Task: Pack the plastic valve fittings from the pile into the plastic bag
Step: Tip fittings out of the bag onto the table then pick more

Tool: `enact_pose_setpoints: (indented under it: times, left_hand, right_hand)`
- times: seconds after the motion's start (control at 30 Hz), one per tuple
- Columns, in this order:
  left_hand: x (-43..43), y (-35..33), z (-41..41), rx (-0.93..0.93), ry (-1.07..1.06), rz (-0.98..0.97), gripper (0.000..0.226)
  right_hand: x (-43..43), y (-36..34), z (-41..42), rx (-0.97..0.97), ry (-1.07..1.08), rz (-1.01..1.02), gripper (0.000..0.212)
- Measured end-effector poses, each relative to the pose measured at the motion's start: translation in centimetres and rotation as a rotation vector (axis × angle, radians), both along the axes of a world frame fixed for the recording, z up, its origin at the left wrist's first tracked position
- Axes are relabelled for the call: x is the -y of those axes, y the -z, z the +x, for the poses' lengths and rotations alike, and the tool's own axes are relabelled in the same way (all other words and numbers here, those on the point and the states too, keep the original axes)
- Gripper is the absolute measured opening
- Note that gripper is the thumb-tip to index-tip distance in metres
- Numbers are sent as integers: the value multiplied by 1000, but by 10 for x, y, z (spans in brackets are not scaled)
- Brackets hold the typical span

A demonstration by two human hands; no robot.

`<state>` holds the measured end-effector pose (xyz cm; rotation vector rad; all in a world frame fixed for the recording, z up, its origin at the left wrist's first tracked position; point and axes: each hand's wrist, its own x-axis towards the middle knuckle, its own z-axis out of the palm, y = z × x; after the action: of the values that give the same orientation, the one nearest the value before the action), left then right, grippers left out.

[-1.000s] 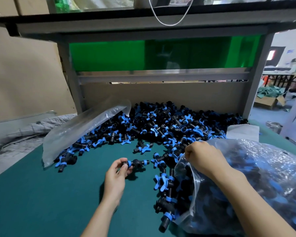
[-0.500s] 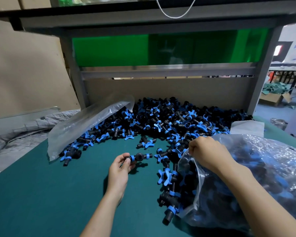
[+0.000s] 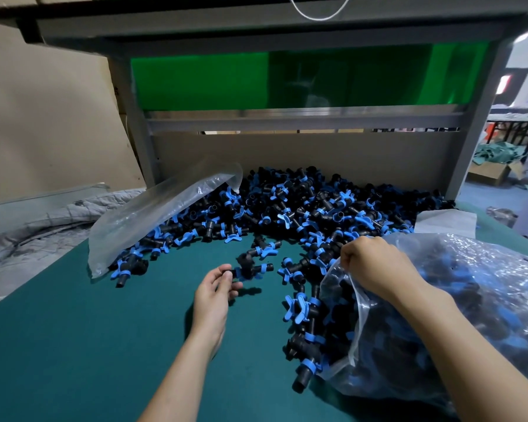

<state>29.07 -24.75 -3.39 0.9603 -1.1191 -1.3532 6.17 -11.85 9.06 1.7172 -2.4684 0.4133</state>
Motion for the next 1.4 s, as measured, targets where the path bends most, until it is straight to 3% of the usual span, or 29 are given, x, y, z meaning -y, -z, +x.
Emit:
enact_pose_setpoints:
  times: [0.27, 0.57, 0.97, 1.4]
  left_hand:
    - [-2, -7, 4, -242, 5, 124, 24]
    - [5, -7, 15, -544, 4, 269, 20]
    - [5, -12, 16, -562, -24, 373, 27]
    - [1, -12, 16, -533, 46, 284, 23]
  right_hand:
    - [0, 0, -1, -5, 1, 4, 28]
    - [-2, 0, 0, 3, -1, 11, 30]
    - [-2, 0, 0, -39, -21, -10, 31]
    - [-1, 1, -1, -33, -43, -13, 35]
